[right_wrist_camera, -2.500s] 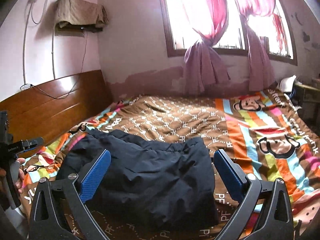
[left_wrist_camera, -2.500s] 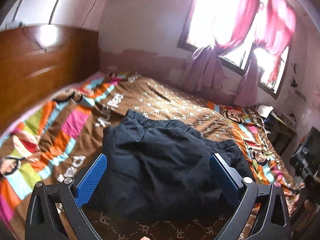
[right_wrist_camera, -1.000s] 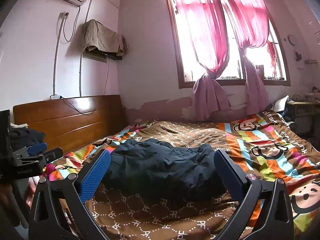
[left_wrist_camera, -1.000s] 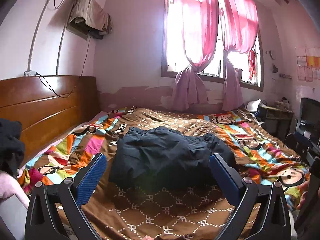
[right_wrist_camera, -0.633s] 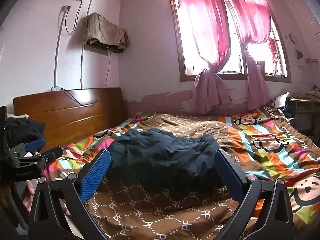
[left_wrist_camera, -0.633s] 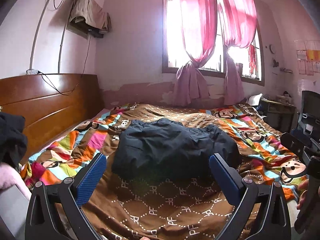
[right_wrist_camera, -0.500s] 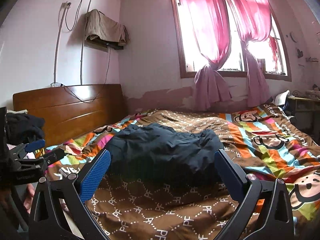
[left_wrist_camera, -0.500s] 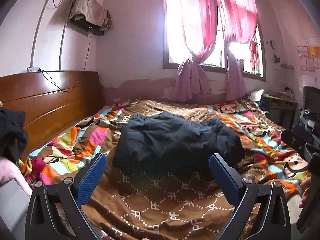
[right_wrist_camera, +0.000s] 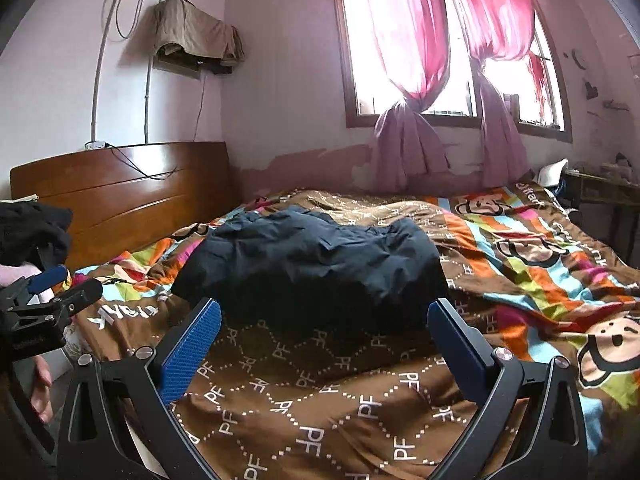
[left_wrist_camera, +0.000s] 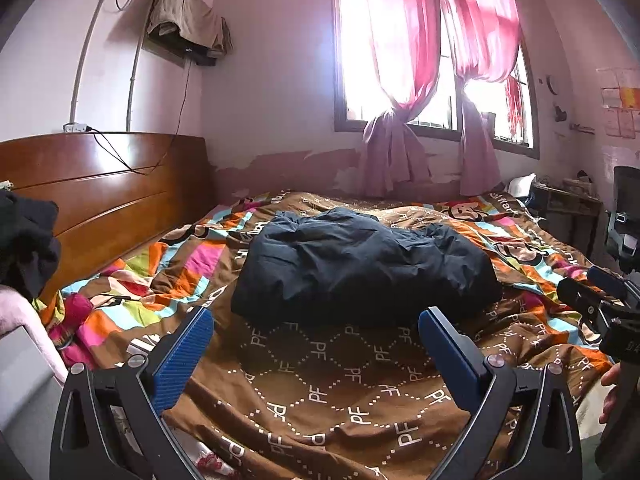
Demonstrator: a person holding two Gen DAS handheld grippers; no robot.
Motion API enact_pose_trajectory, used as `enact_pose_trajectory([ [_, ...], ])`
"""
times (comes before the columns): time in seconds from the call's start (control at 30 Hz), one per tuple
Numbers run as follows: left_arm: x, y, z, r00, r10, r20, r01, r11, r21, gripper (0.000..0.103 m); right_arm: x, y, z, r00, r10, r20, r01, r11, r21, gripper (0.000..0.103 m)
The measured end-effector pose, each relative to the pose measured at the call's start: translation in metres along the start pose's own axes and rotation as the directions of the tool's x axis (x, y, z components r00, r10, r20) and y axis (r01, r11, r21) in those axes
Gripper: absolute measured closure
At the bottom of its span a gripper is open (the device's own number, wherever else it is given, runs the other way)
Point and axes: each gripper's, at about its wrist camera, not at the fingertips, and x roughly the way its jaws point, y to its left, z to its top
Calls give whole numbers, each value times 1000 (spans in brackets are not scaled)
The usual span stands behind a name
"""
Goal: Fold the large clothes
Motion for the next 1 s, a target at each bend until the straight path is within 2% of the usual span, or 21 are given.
enact_pose_trajectory([
  [0.43, 9, 1, -16, 999, -1, -54, 2, 1000, 8, 0, 10, 0, -13, 999, -17, -44, 17, 1000, -4, 1],
  [1.0, 9, 1, -18, 998, 6, -61, -5, 1000, 12, 0, 14, 1, -19, 998, -17, -64, 17, 1000, 0, 1],
])
